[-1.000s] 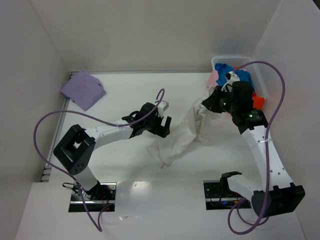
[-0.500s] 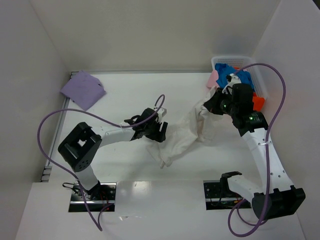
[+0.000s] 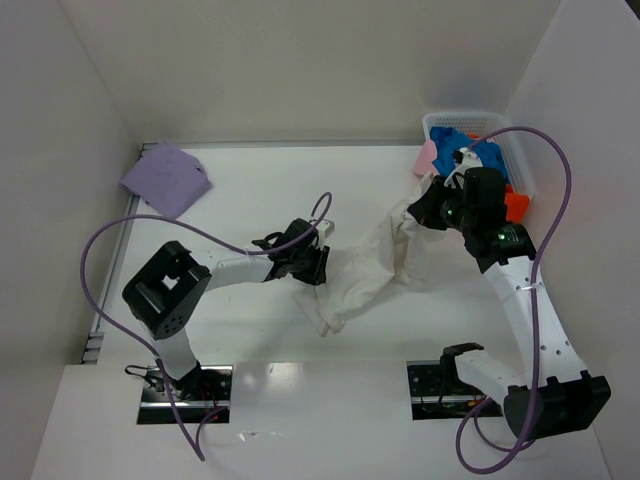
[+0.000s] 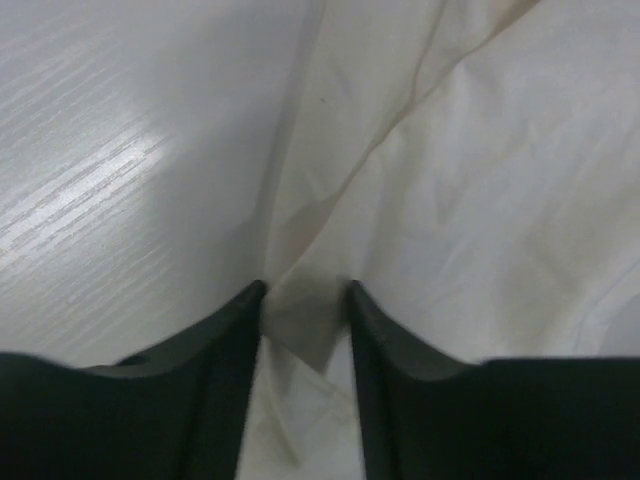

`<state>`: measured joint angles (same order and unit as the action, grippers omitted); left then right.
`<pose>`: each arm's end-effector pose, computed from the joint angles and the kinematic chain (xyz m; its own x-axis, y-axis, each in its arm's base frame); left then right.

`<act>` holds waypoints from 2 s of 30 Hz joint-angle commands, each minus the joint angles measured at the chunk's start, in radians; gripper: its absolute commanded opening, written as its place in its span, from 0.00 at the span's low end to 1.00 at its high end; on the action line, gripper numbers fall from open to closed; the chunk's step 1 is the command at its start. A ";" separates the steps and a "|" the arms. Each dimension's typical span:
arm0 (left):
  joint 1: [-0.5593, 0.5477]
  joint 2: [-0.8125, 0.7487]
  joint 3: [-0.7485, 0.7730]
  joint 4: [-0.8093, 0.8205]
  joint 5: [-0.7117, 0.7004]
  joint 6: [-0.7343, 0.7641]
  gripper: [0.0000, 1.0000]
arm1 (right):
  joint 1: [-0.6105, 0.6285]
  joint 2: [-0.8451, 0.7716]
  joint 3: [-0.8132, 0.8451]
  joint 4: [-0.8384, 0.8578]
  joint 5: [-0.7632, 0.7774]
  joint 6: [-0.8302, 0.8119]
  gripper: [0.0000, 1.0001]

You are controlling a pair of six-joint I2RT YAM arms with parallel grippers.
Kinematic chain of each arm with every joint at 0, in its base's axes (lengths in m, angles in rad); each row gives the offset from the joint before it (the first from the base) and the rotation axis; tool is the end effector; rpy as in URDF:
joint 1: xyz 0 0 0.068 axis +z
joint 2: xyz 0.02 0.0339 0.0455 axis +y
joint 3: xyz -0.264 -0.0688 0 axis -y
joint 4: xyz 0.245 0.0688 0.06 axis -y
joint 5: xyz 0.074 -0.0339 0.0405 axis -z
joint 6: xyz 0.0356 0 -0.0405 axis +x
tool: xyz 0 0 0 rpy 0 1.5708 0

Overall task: Fold and stack the t-shirts
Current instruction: Flatten out the tshirt

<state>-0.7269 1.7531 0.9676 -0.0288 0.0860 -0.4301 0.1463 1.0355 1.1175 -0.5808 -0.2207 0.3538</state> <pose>0.2660 -0.2406 0.1627 -0.7884 0.1452 -0.5978 0.4153 0.8426 -0.3430 0.2166 0.0398 0.3684 -0.5591 0.2593 -0.7875 -0.1479 0.9034 0.4025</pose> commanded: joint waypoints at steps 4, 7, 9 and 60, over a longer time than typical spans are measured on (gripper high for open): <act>0.001 -0.015 0.005 0.023 -0.009 -0.025 0.31 | 0.004 -0.031 -0.018 0.058 0.007 -0.003 0.17; 0.001 -0.042 0.028 0.000 -0.052 -0.036 0.23 | 0.004 -0.040 -0.018 0.058 0.007 -0.003 0.17; 0.001 -0.064 0.028 -0.013 -0.089 -0.045 0.13 | 0.004 -0.049 -0.018 0.058 0.018 -0.003 0.18; 0.202 -0.776 0.367 -0.476 -0.436 -0.084 0.02 | -0.005 -0.005 -0.007 0.268 -0.129 0.079 0.47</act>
<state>-0.5316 0.9733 1.3319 -0.5617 -0.3790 -0.5056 0.1463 1.0790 1.1049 -0.4099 -0.3206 0.4473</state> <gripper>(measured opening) 0.023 0.467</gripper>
